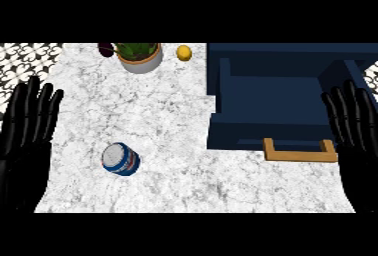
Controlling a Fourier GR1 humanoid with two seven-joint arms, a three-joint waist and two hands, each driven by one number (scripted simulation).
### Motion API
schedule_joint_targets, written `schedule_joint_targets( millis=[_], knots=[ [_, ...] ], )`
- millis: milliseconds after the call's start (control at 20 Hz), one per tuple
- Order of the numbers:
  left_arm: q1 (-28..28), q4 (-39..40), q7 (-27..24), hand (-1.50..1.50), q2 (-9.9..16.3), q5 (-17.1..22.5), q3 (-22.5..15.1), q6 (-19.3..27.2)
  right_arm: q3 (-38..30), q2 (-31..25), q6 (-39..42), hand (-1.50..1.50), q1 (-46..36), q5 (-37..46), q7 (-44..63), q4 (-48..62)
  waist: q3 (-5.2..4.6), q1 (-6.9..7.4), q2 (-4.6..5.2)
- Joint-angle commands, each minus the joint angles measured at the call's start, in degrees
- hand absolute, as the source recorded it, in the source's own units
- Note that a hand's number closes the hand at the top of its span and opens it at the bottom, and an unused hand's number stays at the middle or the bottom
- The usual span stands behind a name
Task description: Pick up the can, place it into the drawer and close the drawer
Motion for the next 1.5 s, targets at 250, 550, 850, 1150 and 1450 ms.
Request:
schedule_joint_targets(
  millis=[250, 550, 850, 1150, 1450],
  knots=[
    [0.57, -2.58, -1.99, -1.50, -4.87, -6.62, -13.22, 0.21, -4.23, -0.22, -0.56, -1.50, 0.43, -0.68, -2.43, -0.15, -0.54, -1.97, -0.41],
    [5.70, -5.58, 22.04, -1.50, -4.26, -10.19, -11.83, 4.83, -4.27, 0.18, -3.17, -1.50, 5.39, -0.63, 14.25, -1.76, -0.54, -1.83, -0.48],
    [10.05, -9.92, 23.78, -1.50, -5.15, -12.71, -16.03, 4.91, -6.88, 0.39, -0.17, -1.50, 9.90, -3.89, 9.48, 0.14, -0.56, -1.72, -0.44],
    [8.26, -8.33, 25.20, -1.50, -5.64, -14.93, -18.27, 10.15, -3.62, 2.88, -1.22, -1.50, 11.02, 1.11, 7.84, 0.37, -0.57, -1.66, -0.41],
    [9.24, -6.44, 23.42, -1.50, -4.43, -8.43, -9.01, 6.58, -9.17, 1.40, 4.59, -1.50, 16.77, -4.30, 0.48, 1.21, -0.57, -1.77, -0.40]
  ],
)
